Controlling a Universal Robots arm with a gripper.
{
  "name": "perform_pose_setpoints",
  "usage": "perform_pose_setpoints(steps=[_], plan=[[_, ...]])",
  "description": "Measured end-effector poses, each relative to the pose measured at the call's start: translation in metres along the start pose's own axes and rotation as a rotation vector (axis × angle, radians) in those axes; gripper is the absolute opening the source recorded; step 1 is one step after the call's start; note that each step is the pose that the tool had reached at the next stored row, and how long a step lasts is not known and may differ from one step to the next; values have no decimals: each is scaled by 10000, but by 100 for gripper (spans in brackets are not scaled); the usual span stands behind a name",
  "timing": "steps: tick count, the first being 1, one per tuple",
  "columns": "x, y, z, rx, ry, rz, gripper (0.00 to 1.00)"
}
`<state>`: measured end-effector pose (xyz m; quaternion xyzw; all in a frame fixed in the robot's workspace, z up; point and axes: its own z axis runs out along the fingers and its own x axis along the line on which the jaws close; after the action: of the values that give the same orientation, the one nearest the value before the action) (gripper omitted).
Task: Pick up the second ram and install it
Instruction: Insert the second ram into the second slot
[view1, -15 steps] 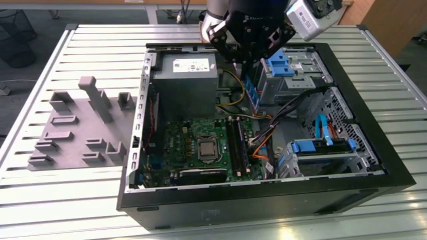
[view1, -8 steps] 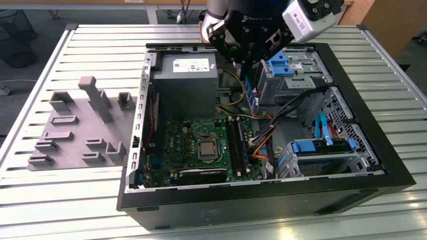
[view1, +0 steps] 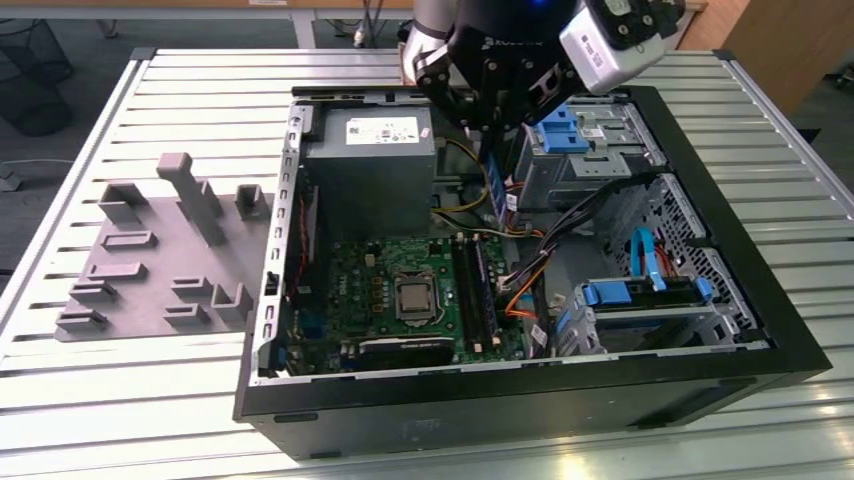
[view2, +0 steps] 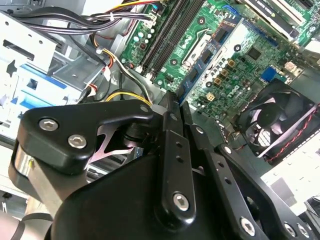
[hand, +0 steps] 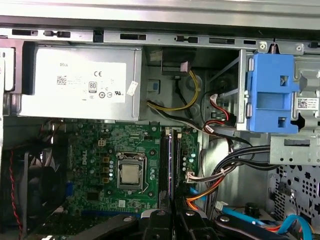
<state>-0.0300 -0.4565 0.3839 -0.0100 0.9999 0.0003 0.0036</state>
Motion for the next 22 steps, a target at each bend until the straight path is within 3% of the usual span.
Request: perform_pose_setpoints(steps=[7,12,22], plan=[[1,-5,89,-1,-1,63,14],[1,-7,138,8,0,384,14],[3,-25,265,-26,-9,392,14]])
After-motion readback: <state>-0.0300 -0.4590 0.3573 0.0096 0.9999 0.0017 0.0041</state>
